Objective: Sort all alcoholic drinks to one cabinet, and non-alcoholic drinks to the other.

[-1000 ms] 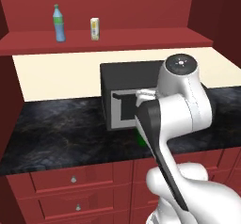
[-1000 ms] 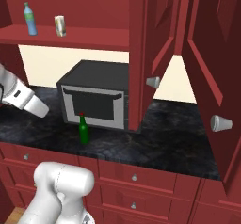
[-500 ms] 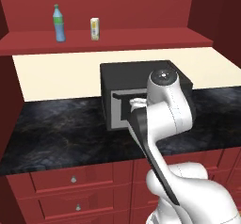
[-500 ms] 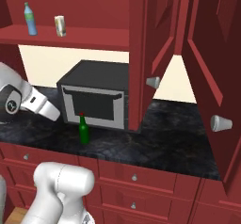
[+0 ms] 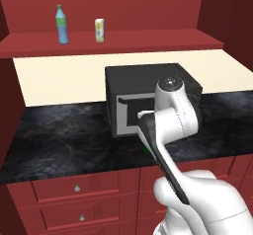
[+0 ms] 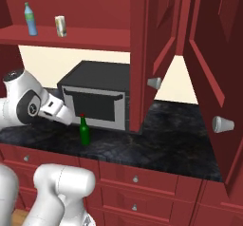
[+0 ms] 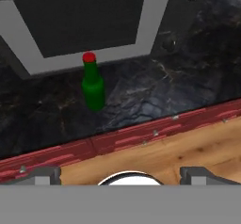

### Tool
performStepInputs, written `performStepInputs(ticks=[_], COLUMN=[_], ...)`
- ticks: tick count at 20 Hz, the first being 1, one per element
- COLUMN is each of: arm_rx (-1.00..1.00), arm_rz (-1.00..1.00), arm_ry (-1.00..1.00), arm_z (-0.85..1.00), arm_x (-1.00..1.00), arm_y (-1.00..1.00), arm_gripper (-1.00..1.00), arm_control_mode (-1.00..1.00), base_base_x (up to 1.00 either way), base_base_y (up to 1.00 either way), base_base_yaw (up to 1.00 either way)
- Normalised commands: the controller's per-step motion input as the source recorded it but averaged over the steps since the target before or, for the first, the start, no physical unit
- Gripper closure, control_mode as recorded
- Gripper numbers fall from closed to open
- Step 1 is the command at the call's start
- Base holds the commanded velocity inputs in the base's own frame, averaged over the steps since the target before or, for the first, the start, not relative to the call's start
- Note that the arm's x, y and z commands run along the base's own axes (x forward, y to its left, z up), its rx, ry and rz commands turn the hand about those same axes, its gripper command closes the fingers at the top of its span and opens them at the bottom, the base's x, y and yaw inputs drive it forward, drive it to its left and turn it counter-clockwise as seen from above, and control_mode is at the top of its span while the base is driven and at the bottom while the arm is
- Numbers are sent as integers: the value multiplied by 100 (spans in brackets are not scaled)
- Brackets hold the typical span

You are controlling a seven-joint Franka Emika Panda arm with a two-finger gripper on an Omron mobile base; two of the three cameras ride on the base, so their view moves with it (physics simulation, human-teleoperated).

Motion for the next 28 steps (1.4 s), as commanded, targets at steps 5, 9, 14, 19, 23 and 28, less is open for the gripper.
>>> performStepInputs(ticks=[5, 9, 14, 19, 23, 28], arm_rx=[0, 0, 0, 0, 0, 0], arm_rz=[13, 13, 10, 3, 0, 0], arm_ry=[4, 0, 0, 0, 1, 0], arm_z=[-32, -31, -25, -17, -13, -16], arm_x=[22, 32, 32, 24, 27, 17], arm_y=[-3, 0, 0, 0, 0, 0], arm_gripper=[-100, -100, -100, -100, -100, -100], arm_control_mode=[-100, -100, -100, -100, -100, -100], base_base_x=[0, 0, 0, 0, 0, 0], base_base_y=[0, 0, 0, 0, 0, 0], base_base_yaw=[0, 0, 0, 0, 0, 0])
